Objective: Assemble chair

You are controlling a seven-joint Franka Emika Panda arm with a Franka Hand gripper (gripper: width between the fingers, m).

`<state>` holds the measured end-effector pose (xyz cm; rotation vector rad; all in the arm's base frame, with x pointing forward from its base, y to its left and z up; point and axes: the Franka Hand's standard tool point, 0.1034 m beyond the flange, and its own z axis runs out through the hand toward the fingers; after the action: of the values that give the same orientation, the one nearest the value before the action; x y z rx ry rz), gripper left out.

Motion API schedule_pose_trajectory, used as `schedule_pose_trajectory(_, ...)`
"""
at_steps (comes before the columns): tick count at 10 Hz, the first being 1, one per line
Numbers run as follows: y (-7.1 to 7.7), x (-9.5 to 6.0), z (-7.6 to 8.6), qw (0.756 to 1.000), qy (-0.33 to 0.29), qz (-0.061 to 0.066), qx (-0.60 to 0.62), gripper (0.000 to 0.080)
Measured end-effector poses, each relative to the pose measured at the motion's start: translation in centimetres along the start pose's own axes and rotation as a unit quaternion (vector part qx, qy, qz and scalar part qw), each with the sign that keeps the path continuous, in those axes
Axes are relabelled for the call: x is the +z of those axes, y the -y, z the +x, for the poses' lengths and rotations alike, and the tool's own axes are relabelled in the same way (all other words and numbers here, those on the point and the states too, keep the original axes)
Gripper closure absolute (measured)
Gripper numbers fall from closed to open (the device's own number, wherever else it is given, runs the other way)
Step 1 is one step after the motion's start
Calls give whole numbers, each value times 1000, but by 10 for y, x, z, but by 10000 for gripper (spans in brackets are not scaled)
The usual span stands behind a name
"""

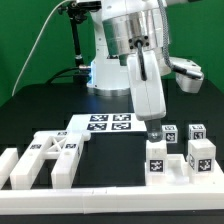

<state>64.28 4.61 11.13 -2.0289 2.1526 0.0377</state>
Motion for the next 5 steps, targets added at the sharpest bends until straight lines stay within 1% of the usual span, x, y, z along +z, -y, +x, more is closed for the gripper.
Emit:
schedule_pose_trajectory(1, -1, -3, -4, 999, 1, 1, -32, 151)
schedule_pose_trajectory(2, -3, -5, -3, 997, -2, 8, -80, 151)
schedule_pose_trajectory(3, -10, -4, -5, 993, -5, 6, -121, 151)
schedule_pose_trajectory(4, -13, -2, -8, 979, -11, 1, -202, 151)
schedule_pose_trajectory(5, -17, 3, -6, 959, -16, 3, -282, 151)
